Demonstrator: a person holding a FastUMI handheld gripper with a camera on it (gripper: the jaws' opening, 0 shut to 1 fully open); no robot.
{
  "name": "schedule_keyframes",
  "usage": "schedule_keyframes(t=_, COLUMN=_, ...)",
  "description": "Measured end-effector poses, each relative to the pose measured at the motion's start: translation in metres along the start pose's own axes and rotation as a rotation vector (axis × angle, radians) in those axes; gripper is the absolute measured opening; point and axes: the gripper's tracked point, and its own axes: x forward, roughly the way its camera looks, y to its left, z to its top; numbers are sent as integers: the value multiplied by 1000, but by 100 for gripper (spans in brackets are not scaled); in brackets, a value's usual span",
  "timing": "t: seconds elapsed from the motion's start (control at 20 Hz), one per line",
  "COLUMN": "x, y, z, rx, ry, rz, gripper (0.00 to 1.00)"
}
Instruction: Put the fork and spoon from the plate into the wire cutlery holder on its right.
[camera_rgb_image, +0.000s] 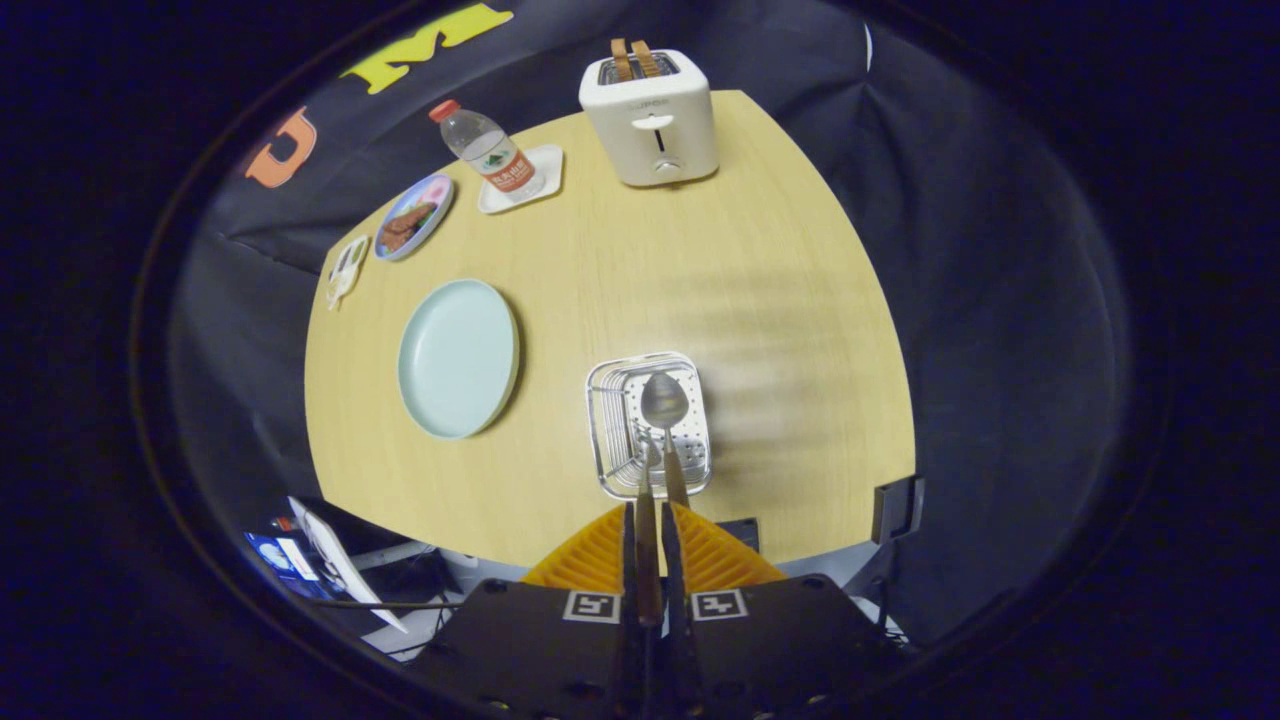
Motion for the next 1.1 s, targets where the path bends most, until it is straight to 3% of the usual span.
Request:
schedule_keyframes(t=0.1, x=-1, y=4, z=2, rx=-4, ry=-26, rz=14, gripper=15)
schedule_keyframes(t=0.2, x=-3, y=9, z=8, rx=-4, ry=-64, rz=30, gripper=29)
schedule_keyframes(t=0.35, x=-7, y=20, z=23, rx=-1, ry=-156, rz=63, gripper=67)
schedule_keyframes(t=0.45, x=-5, y=30, z=37, rx=-16, ry=-235, rz=89, gripper=85)
schedule_keyframes(t=0.8, x=-31, y=56, z=101, rx=-62, ry=-625, rz=107, gripper=92)
schedule_keyframes(t=1.1, x=-143, y=63, z=126, rx=-119, ry=-1002, rz=77, gripper=92)
